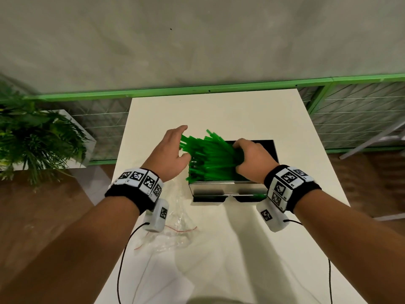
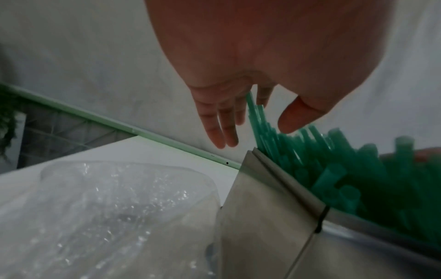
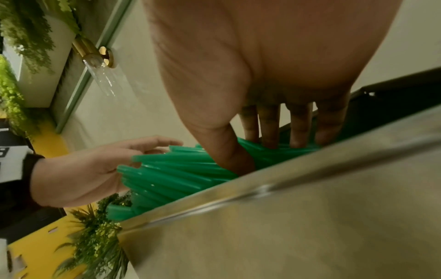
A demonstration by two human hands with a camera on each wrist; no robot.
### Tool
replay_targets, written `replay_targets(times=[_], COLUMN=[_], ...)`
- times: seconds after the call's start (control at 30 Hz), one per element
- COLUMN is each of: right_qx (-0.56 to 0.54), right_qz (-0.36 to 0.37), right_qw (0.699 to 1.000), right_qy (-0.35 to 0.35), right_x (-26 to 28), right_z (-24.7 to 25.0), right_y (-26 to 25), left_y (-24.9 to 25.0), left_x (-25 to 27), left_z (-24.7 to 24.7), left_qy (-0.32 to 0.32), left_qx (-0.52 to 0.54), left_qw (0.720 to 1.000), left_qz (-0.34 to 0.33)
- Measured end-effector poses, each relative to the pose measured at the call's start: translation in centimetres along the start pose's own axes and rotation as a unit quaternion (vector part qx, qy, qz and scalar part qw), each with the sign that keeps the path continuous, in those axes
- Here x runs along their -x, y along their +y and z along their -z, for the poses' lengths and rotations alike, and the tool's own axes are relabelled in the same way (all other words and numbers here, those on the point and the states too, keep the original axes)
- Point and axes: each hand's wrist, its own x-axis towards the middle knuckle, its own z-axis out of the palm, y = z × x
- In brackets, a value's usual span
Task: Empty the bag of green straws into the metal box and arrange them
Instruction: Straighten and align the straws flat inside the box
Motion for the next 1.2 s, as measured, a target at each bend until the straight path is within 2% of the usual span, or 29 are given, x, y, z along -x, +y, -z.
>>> replay_targets(times=[0.1, 0.2, 0.4, 0.67, 0.9, 1.07, 1.2], right_qx=[-0.005, -0.027, -0.047, -0.054, -0.002, -0.018, -0.033], right_qz=[-0.002, 0.01, 0.025, 0.023, 0.032, 0.026, 0.009], right_qw=[1.0, 0.999, 0.997, 0.996, 0.998, 0.998, 0.999], right_qy=[0.005, 0.044, 0.049, 0.072, 0.06, 0.062, 0.041], right_x=[-0.2, -0.1, 0.5, 1.3, 0.7, 0.6, 0.4], right_z=[-0.4, -0.9, -1.7, -2.8, -3.4, -3.6, -3.1], right_y=[-0.3, -0.5, -0.5, -0.1, -0.2, 0.1, 0.1], left_y=[0.5, 0.9, 1.9, 2.6, 3.7, 3.6, 4.1], left_x=[-0.9, -1.3, -1.9, -2.8, -3.3, -4.0, -4.4], left_z=[-0.2, -0.8, -1.8, -2.6, -3.0, -2.9, -2.7], left_qy=[0.03, 0.06, 0.069, 0.083, 0.058, 0.044, 0.035], left_qx=[0.054, 0.05, 0.114, 0.086, 0.117, 0.204, 0.17], left_qw=[0.997, 0.996, 0.986, 0.987, 0.986, 0.969, 0.974], left_qz=[0.049, 0.052, 0.099, 0.107, 0.107, 0.135, 0.144])
